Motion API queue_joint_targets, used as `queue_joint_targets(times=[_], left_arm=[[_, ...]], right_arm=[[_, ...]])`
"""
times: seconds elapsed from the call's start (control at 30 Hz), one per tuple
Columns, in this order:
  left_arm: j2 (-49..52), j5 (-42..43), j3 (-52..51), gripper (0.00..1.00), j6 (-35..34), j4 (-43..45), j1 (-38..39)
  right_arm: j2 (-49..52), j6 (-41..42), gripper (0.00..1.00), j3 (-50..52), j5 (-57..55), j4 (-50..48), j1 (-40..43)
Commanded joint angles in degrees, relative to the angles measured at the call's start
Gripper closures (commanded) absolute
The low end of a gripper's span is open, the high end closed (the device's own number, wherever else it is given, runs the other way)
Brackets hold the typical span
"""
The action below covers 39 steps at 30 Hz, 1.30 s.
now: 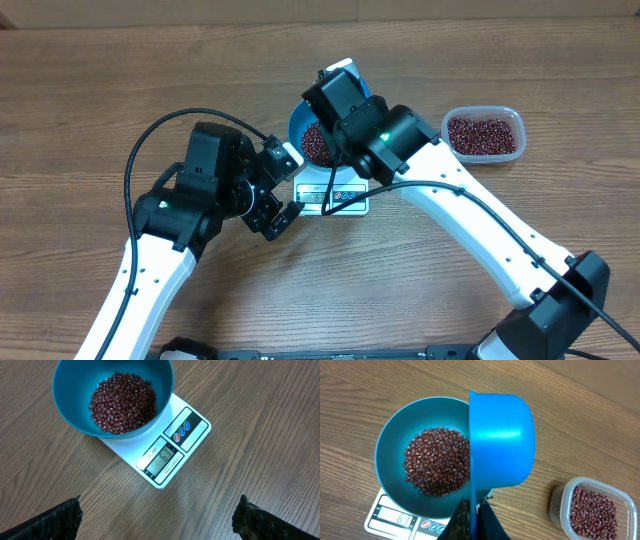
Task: Scoop item into bowl and weigh 150g on scale
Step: 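Tip the scoop further over the bowl to empty remaining beans, then move the empty scoop back over the bean tub with the right gripper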
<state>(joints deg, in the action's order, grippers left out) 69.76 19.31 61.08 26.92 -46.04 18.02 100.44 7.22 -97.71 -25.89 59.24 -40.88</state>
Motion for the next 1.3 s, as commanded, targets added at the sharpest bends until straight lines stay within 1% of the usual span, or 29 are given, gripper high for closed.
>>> queue_joint_targets(times=[0.0, 0.17, 0.37, 0.47, 0.57, 0.67, 0.8, 0.93, 1.1, 1.27], left_arm=[[-0.35, -0.04, -0.61, 0.00, -1.22, -0.04, 0.37], [-0.35, -0.04, -0.61, 0.01, -1.22, -0.04, 0.37], [-0.33, -0.02, -0.61, 0.01, -1.25, -0.04, 0.37], [-0.35, -0.04, -0.61, 0.00, -1.22, -0.04, 0.37], [-0.35, -0.02, -0.61, 0.00, -1.22, -0.04, 0.37], [-0.35, -0.04, -0.61, 0.00, -1.22, -0.04, 0.37], [-0.35, -0.02, -0.61, 0.00, -1.22, -0.04, 0.37], [-0.35, -0.02, -0.61, 0.01, -1.22, -0.04, 0.37], [-0.35, -0.04, -0.61, 0.01, -1.22, -0.04, 0.37], [-0.35, -0.02, -0.61, 0.00, -1.22, -0.04, 0.37]], right_arm=[[-2.19, -0.22, 0.96, -1.62, -2.45, -0.24, -0.92], [-2.19, 1.22, 0.96, -1.62, -2.60, -0.59, -1.01], [-2.21, 8.68, 0.96, -1.73, -2.51, -0.42, -0.44], [-2.43, 13.46, 0.96, -1.81, -2.56, 1.22, 0.20], [-2.95, 15.72, 0.96, -1.81, -3.37, 2.21, 1.38], [-3.41, 17.05, 0.96, -1.81, -7.28, 2.64, 2.86], [-3.80, 17.05, 0.96, -1.81, -10.86, 3.50, 6.08], [-3.78, 17.03, 0.96, -1.79, -13.11, 4.83, 11.23], [-3.67, 18.23, 0.96, -1.70, -12.79, 7.58, 18.60], [-2.84, 18.51, 0.96, -1.40, -7.87, 11.98, 25.29]])
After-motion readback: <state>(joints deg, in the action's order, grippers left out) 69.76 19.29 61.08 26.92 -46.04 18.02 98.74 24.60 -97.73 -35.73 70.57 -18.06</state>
